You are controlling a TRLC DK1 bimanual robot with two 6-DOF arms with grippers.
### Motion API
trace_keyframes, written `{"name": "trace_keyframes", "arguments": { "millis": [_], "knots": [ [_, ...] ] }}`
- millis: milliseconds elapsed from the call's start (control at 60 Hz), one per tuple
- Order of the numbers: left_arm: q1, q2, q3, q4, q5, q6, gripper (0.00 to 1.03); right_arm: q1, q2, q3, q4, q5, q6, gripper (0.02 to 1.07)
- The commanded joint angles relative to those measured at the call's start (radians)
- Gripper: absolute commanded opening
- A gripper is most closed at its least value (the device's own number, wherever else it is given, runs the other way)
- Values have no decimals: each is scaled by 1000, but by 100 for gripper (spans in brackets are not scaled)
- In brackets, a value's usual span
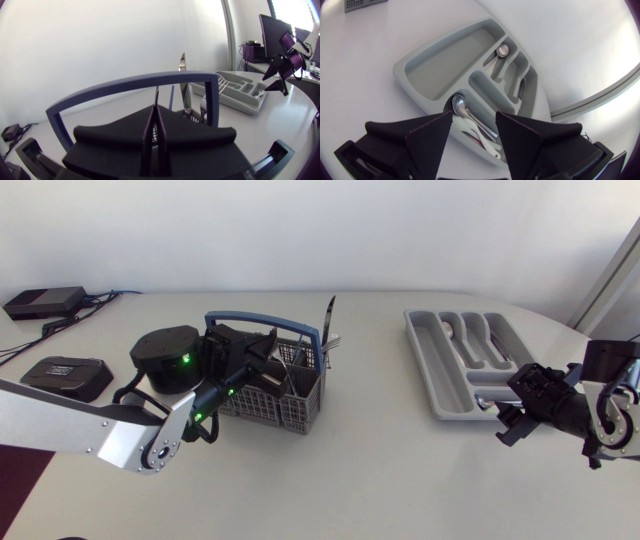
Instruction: Unload the cutlery basket into the drawer organizer.
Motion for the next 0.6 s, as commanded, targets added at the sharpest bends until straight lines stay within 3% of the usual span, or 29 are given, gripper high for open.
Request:
{"name": "trace_keyframes", "arguments": {
  "millis": [0,283,583],
  "knots": [
    [-16,-3,-41,-13,5,31,4,4,-5,-20,11,6,-15,66],
    [2,-20,-59,-18,5,40,4,15,-2,-18,11,7,-15,66],
    [117,18,-36,-21,24,-78,4,41,3,-16,11,26,-15,66]
  ]
}}
